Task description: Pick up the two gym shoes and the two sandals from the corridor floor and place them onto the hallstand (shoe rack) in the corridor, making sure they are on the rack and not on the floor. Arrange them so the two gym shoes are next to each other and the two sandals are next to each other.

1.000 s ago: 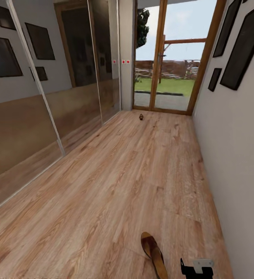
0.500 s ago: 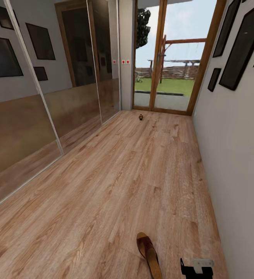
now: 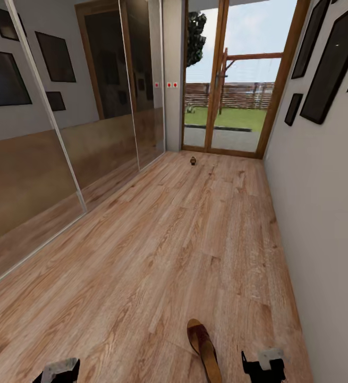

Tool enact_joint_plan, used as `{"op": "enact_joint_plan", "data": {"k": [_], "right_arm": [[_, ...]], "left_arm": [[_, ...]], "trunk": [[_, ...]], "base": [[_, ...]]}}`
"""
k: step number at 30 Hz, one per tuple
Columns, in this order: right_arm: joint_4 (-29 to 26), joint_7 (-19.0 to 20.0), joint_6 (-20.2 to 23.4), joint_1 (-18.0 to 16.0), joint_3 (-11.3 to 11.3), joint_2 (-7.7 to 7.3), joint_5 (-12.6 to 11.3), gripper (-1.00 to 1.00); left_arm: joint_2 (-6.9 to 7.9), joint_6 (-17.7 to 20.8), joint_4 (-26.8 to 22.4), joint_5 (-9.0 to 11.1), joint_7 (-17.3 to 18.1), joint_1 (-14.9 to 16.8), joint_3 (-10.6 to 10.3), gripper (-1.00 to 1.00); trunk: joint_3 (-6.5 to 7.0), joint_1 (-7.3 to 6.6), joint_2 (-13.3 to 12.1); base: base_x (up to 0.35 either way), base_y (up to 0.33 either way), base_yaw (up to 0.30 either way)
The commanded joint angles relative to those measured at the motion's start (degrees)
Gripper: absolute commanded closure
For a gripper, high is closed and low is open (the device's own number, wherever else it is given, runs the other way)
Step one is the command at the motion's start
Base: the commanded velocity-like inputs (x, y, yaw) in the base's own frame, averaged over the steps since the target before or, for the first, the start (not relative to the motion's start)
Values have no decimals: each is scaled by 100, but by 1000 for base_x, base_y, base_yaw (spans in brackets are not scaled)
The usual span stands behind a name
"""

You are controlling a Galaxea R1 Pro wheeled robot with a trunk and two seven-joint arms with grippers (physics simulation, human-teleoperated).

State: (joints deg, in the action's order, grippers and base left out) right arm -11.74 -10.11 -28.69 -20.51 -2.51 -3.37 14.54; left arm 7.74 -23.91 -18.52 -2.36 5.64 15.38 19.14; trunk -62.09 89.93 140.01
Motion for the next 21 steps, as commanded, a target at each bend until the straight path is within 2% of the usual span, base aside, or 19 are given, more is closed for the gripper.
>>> {"op": "enact_joint_plan", "data": {"k": [1,2,4,6,8,12,20,21], "right_arm": [[-46,-27,32,-2,32,2,92,-100],[-377,4,451,-4,193,22,181,-100],[-610,108,826,-22,231,46,203,-100],[-1050,470,1423,-63,251,62,209,-100],[-1321,732,1750,-83,254,66,202,-100],[-1685,1107,2222,-108,258,71,194,-100],[-1818,1275,2424,-118,255,73,188,-100],[-1815,1306,2443,-119,250,71,189,-100]], "left_arm": [[1,11,4,-27,55,102,49,-100],[12,291,-2,-39,178,570,47,-100],[14,561,-4,-50,322,838,44,-100],[21,971,-8,-113,585,1226,39,-100],[21,1152,-9,-200,732,1452,32,-100],[2,1412,-11,-436,955,1830,23,-100],[-40,1657,-11,-809,1163,2066,20,-100],[-45,1692,-11,-921,1288,2092,20,-100]], "trunk": [[-5,-1,2],[-5,-1,2],[-5,-1,2],[-5,-1,2],[-5,-1,2],[-5,-1,2],[-5,-1,2],[-5,-1,2]], "base": [[0,0,0],[0,0,0],[0,0,0],[0,0,0],[0,0,0],[0,0,0],[0,0,0],[0,0,0]]}}
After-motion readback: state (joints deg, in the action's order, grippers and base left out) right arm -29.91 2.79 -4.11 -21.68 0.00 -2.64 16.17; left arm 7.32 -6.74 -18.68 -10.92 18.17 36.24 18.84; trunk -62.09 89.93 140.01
